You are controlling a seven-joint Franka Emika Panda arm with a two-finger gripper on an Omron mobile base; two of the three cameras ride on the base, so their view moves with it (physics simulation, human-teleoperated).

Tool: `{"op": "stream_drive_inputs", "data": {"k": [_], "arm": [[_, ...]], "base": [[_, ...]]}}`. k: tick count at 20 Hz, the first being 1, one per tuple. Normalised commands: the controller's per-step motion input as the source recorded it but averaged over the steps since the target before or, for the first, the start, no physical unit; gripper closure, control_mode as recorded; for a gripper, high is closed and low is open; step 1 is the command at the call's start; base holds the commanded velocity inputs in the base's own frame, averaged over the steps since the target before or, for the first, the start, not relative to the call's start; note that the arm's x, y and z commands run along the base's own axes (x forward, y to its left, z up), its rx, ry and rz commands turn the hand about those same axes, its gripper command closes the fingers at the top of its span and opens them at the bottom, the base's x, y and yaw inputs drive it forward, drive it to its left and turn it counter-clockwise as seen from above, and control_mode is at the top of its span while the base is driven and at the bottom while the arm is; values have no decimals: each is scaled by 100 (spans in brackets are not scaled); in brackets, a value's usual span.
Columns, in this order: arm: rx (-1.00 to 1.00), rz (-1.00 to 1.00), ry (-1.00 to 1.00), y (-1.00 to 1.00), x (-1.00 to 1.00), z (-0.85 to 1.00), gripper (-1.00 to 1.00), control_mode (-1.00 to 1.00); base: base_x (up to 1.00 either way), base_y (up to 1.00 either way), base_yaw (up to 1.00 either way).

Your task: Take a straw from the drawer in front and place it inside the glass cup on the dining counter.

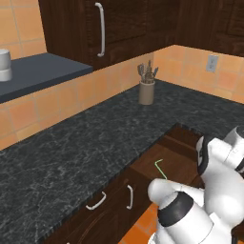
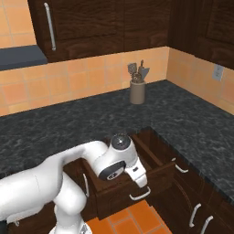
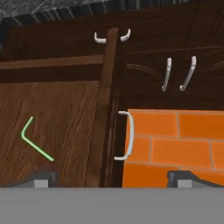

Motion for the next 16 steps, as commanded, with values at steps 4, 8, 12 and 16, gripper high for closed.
{"op": "stream_drive_inputs", "data": {"k": [4, 8, 12, 16], "arm": [[0, 13, 9, 27, 20, 99, -100, -100], [0, 22, 9, 40, 48, 32, -100, -100], [0, 27, 0, 14, 59, -8, -100, -100], [0, 21, -1, 14, 56, -33, -100, -100]], "base": [[0, 0, 0], [0, 0, 0], [0, 0, 0], [0, 0, 0]]}}
